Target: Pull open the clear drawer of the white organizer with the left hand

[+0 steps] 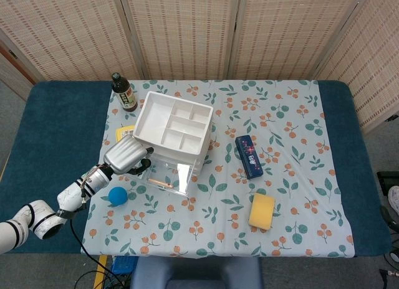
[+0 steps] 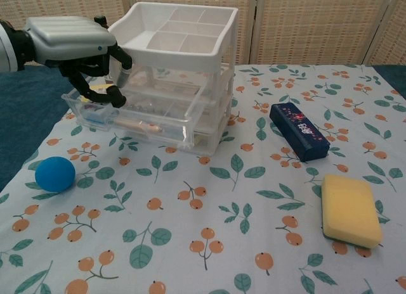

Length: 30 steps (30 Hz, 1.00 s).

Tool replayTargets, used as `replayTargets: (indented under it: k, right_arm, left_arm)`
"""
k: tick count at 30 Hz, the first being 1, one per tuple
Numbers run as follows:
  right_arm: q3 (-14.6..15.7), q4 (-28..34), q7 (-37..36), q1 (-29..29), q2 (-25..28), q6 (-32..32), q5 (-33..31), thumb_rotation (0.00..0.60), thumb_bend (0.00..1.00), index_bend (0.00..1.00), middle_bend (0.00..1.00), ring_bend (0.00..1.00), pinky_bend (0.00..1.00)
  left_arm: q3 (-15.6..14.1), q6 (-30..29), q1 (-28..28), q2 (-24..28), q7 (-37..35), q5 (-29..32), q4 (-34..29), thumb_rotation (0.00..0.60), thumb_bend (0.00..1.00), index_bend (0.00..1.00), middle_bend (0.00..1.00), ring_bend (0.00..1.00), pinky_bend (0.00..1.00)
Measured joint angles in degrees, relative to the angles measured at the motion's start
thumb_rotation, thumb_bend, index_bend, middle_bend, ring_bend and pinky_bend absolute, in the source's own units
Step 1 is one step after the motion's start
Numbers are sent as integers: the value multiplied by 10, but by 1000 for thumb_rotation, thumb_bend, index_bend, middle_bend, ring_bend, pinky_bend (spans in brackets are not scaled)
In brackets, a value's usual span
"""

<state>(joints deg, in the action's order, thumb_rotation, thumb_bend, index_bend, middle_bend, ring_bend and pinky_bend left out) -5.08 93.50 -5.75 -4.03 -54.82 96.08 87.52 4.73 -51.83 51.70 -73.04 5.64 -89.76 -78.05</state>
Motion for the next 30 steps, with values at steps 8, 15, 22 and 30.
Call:
replayTargets:
  k: [8, 15, 22, 30]
  right_arm:
    - [0, 0, 1, 0, -1, 0, 0, 600, 310, 0, 38, 0, 8]
    - [-1, 0, 1, 0, -1, 0, -1, 600, 310, 0, 38, 0, 8]
    - [-1, 0, 0, -1, -1, 0, -1, 600, 310, 0, 38, 0, 8]
    - [-2, -2, -1, -1, -2, -1, -3, 600, 310, 0, 38, 0, 8]
  left_arm:
    - [-1, 3, 3, 0, -3, 3, 2, 600, 267, 508, 965, 1000, 1000]
    - [-2, 5, 4, -1, -6, 5, 1, 600, 267, 515, 965, 1000, 1000]
    - [-1, 7, 6, -1, -10, 8, 0, 600, 275, 529, 965, 1000, 1000]
    - [0, 7, 9, -1, -13, 9, -1, 600, 278, 538, 965, 1000, 1000]
